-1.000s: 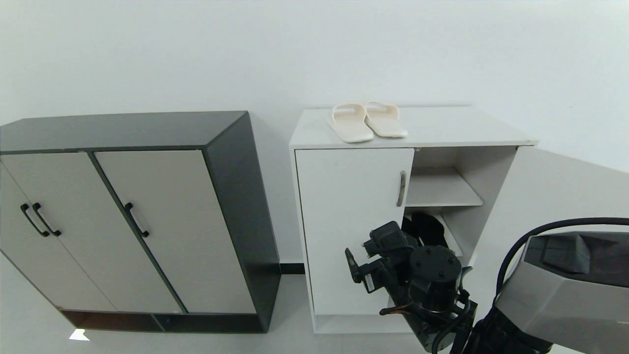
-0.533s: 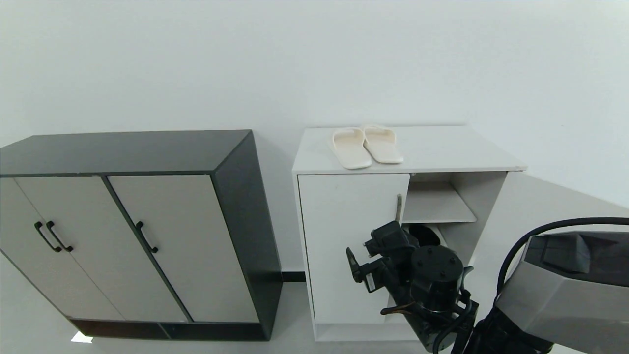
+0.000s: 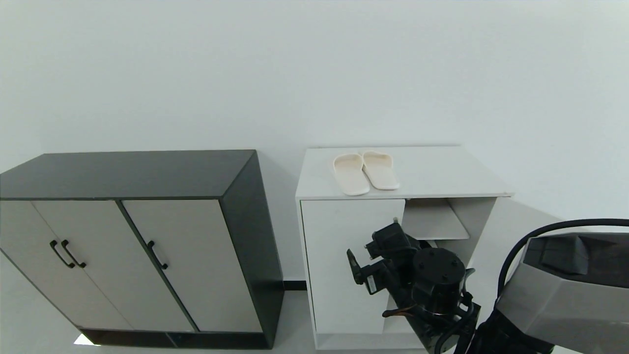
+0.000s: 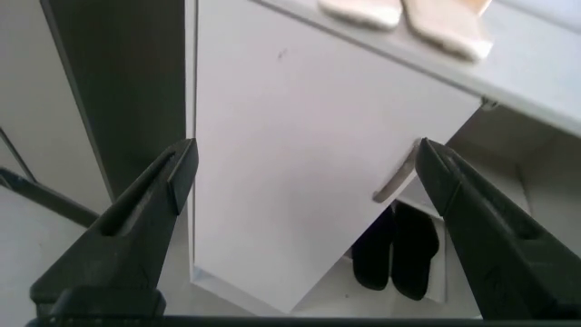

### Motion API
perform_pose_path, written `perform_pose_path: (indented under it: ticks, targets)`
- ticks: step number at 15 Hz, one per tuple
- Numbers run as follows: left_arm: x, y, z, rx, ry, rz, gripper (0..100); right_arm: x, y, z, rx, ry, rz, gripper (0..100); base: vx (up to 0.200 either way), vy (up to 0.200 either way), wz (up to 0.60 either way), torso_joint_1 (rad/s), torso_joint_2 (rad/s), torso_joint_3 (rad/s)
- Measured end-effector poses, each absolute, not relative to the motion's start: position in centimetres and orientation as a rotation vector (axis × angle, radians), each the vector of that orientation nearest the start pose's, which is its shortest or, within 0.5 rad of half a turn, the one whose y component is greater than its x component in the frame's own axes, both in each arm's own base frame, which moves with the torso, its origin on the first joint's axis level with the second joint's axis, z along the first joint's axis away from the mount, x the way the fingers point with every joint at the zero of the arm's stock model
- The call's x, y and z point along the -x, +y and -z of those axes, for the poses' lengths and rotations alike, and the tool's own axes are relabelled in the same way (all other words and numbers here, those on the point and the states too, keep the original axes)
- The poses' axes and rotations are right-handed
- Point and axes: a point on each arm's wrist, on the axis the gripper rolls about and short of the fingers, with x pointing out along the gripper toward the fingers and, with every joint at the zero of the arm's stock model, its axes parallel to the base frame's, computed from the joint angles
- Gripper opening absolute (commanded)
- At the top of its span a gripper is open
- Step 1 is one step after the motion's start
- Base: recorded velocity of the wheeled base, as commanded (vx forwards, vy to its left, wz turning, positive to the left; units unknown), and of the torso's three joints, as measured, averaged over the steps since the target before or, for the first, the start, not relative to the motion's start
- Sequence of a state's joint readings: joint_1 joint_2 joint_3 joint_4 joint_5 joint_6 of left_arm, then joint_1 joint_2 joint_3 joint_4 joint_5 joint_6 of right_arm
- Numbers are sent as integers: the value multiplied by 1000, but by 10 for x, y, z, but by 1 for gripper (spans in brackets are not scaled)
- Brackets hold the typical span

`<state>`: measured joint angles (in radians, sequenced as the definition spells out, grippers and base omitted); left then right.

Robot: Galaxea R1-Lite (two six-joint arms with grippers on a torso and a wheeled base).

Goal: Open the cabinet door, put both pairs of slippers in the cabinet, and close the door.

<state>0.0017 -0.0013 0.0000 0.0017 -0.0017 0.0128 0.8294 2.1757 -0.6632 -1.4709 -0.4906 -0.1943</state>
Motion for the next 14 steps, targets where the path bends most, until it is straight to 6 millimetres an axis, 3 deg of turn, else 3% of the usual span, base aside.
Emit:
perform_pose_path:
  ticks: [10, 14]
  targets:
    - [23, 0, -75, -28, 0, -3, 0, -260, 249, -68, 242, -11, -306, 100, 0, 0, 0, 185, -398, -217]
    - [23, 0, -75, -29, 0, -2, 0, -266, 255, -69, 250, 186, -312, 100, 0, 0, 0, 128, -277, -139]
